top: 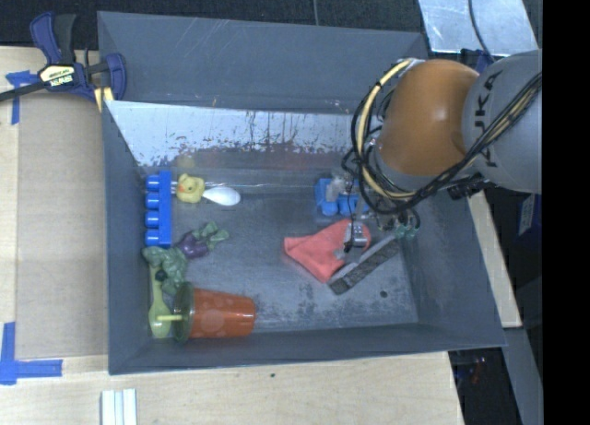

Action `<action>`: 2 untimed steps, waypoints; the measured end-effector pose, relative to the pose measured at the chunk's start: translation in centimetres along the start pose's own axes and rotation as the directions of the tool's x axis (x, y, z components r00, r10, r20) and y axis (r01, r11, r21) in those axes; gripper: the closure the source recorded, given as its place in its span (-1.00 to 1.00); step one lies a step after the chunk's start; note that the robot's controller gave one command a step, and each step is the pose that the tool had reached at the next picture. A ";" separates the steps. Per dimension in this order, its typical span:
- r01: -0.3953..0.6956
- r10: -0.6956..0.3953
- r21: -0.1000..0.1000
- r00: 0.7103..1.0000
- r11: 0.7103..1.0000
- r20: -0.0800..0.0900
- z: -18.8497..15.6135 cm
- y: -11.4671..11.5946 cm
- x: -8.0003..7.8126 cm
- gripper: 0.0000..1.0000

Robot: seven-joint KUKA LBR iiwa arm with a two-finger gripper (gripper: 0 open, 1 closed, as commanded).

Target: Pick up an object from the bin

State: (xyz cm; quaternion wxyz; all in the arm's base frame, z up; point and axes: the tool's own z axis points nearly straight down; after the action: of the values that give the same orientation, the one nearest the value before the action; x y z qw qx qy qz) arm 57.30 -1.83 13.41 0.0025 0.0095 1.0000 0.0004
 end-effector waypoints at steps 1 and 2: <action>-0.060 0.060 0.001 0.998 0.998 0.007 4.5 -0.6 -1.4 -1.00; -0.090 0.090 -0.001 0.996 0.996 0.020 6.1 0.0 0.4 1.00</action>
Offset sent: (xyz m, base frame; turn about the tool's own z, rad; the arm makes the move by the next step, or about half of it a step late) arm -0.0067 0.0010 -0.0641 0.0915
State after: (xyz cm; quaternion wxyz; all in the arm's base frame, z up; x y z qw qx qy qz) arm 56.94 -1.81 7.31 0.0123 0.0546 0.9984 0.0006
